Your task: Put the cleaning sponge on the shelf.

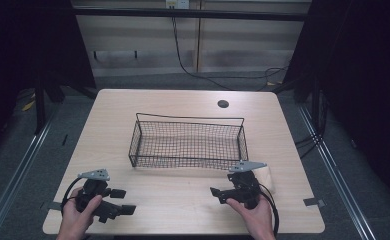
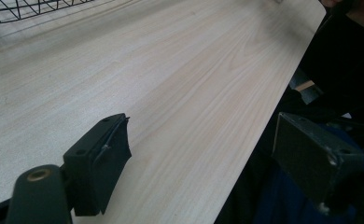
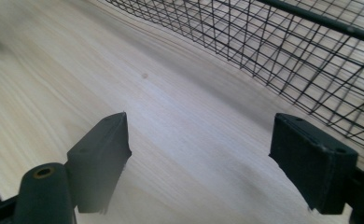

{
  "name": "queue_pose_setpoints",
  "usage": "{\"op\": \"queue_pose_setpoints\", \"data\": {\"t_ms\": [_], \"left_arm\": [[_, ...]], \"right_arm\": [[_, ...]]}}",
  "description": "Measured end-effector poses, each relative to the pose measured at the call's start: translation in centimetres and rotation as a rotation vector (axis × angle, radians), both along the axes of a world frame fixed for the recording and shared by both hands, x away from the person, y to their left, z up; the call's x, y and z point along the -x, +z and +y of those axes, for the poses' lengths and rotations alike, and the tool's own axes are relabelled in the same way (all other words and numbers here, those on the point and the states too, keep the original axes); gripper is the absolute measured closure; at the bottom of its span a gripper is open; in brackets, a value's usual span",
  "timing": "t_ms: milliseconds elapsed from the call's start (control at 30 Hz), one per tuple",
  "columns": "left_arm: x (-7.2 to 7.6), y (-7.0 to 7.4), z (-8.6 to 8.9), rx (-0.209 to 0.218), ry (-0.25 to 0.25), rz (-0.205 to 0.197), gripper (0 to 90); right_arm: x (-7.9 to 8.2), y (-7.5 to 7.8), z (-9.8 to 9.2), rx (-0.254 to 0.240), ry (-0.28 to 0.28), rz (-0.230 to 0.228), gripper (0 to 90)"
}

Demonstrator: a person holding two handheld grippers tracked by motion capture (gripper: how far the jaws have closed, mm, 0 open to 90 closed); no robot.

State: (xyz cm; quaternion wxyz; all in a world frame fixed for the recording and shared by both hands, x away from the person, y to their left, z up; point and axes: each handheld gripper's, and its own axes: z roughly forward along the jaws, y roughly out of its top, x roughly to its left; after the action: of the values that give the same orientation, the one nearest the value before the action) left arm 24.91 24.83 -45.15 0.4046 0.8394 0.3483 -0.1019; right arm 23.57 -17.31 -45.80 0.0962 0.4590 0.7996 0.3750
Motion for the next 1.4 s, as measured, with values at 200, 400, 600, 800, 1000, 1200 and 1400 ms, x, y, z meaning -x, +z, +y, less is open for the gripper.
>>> {"op": "queue_pose_setpoints", "data": {"t_ms": [200, 400, 600, 800, 1000, 1200, 1400], "left_arm": [[0.0, 0.1, 0.1, 0.001, -0.005, 0.0, 18.3], [-0.1, 0.0, -0.1, 0.006, -0.01, 0.008, 18.3], [-0.2, -0.1, -0.1, 0.002, -0.007, 0.005, 18.3], [-0.3, 0.0, -0.1, -0.004, -0.017, 0.004, 18.3], [-0.3, -0.1, -0.1, 0.0, -0.01, 0.008, 18.3], [-0.3, -0.2, -0.1, -0.008, -0.011, 0.012, 18.3], [-0.3, -0.1, 0.0, -0.005, -0.01, 0.015, 18.3]], "right_arm": [[-0.1, 0.5, 0.1, -0.02, 0.017, 0.031, 24.4], [-0.1, 1.2, 0.2, 0.008, 0.027, 0.053, 29.7], [-0.1, 2.3, -0.5, -0.004, 0.013, 0.084, 28.9], [0.0, 3.5, -1.4, -0.04, 0.003, 0.097, 27.0], [-0.2, 4.1, -1.9, -0.056, 0.003, 0.12, 30.4], [-0.9, 4.1, -1.8, -0.058, 0.021, 0.223, 31.3], [-1.2, 4.3, -2.3, -0.042, 0.003, 0.282, 32.6]]}}
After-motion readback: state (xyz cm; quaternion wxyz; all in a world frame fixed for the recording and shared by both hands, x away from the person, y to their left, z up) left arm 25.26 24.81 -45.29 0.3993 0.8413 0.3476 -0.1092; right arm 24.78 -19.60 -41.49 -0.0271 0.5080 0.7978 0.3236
